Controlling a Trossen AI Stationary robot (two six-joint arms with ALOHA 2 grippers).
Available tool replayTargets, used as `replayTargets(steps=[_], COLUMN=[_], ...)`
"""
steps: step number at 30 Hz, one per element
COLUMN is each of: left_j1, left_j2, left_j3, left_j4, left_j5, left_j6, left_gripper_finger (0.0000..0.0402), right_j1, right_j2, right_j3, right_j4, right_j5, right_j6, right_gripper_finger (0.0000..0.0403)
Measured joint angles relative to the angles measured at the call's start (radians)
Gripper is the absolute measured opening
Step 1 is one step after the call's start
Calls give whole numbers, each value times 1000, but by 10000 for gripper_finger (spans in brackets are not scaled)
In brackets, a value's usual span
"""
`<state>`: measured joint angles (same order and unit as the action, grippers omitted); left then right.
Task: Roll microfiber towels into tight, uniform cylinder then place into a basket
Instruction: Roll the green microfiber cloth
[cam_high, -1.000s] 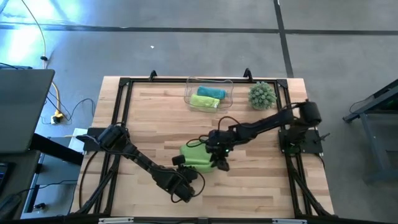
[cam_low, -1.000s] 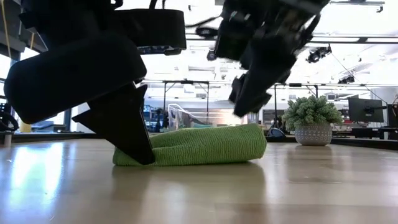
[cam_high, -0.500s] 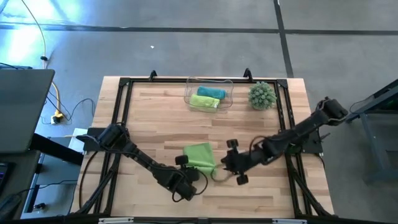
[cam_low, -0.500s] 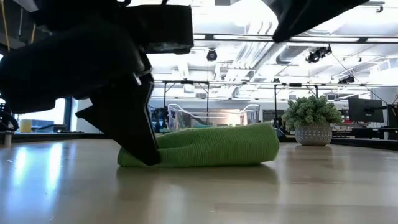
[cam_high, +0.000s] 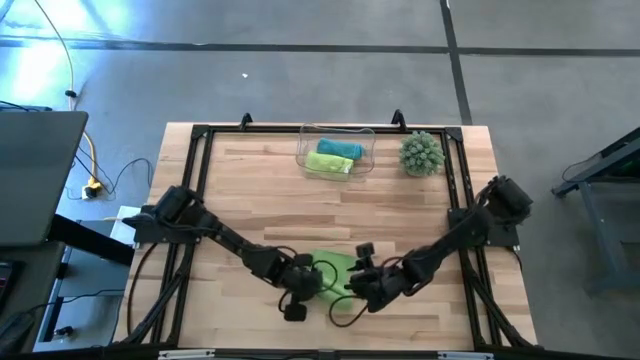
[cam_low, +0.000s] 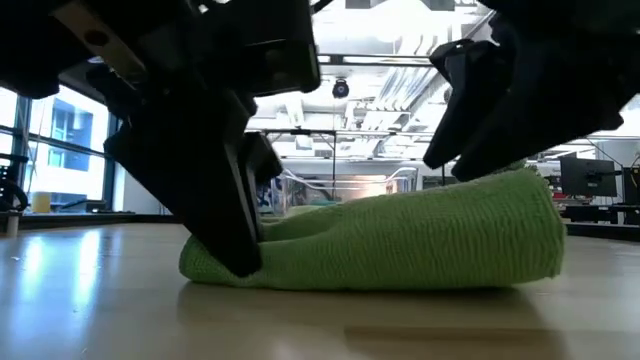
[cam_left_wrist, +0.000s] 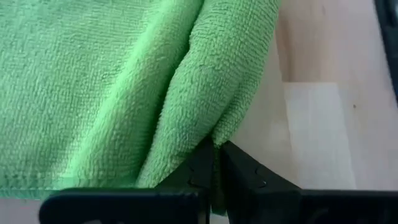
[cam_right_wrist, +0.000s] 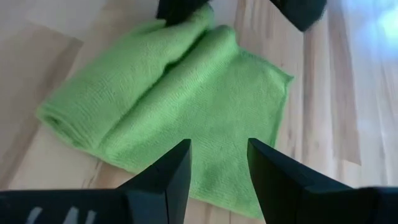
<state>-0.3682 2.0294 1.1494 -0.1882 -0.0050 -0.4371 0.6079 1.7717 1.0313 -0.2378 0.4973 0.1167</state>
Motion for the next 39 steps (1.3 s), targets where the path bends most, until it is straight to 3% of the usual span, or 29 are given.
replayTargets(steps=[4, 12, 25, 39], left_j1=[20, 78, 93, 93], left_j2=[-40, -27, -22, -22], left_j3=[-96, -106, -110, -109], left_j4=[138, 208, 272, 275], left_j5=[-6, -37, -64, -60], left_j6=[-15, -87, -164, -162], left_gripper_finger=[13, 13, 13, 13], right_j1=[23, 83, 99, 78], right_j2=[-1, 9, 18, 76], right_j3=[0, 2, 2, 2], right_j4=[49, 194, 29, 38], right_j5=[10, 50, 49, 13], right_j6=[55, 104, 172, 226], right_gripper_finger=[149, 149, 149, 149])
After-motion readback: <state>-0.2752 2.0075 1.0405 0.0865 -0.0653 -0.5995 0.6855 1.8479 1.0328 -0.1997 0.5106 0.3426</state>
